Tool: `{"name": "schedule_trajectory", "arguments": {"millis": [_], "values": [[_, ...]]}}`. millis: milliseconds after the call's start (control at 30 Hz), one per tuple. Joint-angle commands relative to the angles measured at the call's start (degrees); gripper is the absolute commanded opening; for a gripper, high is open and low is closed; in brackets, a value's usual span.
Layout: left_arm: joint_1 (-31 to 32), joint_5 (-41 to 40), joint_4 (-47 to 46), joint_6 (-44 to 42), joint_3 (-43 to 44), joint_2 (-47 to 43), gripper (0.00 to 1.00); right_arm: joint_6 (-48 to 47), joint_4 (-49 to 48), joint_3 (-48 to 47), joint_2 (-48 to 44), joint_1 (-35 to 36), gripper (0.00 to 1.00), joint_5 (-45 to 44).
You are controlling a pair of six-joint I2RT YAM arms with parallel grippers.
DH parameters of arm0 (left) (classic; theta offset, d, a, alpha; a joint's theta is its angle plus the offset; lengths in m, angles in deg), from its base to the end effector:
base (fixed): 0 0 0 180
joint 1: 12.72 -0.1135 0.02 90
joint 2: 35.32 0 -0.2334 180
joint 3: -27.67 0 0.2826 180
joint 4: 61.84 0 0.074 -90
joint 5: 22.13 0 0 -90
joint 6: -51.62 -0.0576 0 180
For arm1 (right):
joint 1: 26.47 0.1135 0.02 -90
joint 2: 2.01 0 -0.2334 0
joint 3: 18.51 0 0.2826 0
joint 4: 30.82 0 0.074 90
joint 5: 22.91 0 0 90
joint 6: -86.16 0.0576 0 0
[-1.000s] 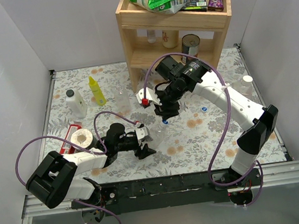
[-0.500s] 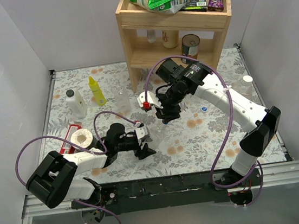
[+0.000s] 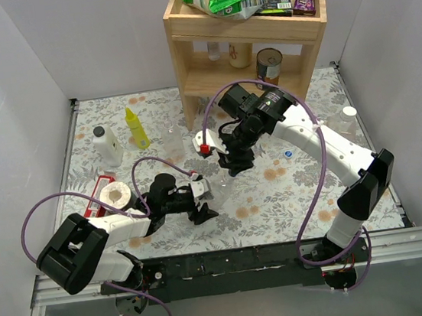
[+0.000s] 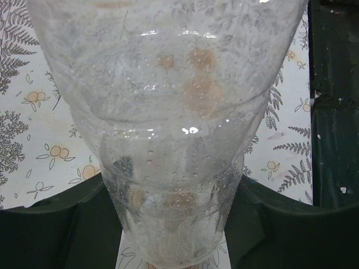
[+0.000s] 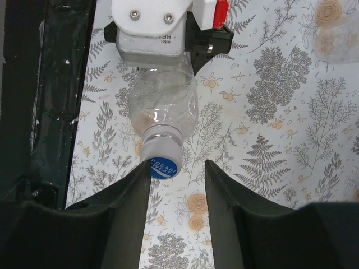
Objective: Screw on the bottle caps
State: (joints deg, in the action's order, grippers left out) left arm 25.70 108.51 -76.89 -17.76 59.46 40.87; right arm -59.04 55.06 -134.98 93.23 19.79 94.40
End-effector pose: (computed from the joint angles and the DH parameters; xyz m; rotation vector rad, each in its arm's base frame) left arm 0.1873 -0.1964 0.0847 0.8066 2.0881 -1.3355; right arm 0.2287 0.2772 0.3351 -2.1089 1.5402 0.5859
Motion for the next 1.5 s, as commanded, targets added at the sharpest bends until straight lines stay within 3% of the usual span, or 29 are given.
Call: {"name": "schedule_trajectory", "arguments": {"millis": [0, 300, 533, 933, 1467], "values": [[-0.1, -0.6, -2.7, -2.6, 1.1, -2.4, 0.0, 1.1, 1.0, -1.7, 1.3, 0.7, 0.5, 2.7], [-0.1, -4.3, -8.7, -0.9, -0.5, -3.1, 0.0, 1.4, 1.3, -1.9, 2.1, 0.7, 0.49, 2.5], [-0.1, -2.9, -5.3, 0.3, -1.6, -3.8, 0.0, 3.3, 1.3, -14.7, 2.1, -0.9, 0.54, -2.2], [-0.1, -2.6, -4.2, 1.5, -1.2, -4.9, 0.0, 4.0, -2.5, -2.1, -2.9, -1.3, 0.51, 1.0], [-0.1, -1.4, -3.1, -2.2, -0.8, -5.3, 0.0, 4.8, -2.7, -4.7, 0.6, -1.3, 0.5, 1.6]]}}
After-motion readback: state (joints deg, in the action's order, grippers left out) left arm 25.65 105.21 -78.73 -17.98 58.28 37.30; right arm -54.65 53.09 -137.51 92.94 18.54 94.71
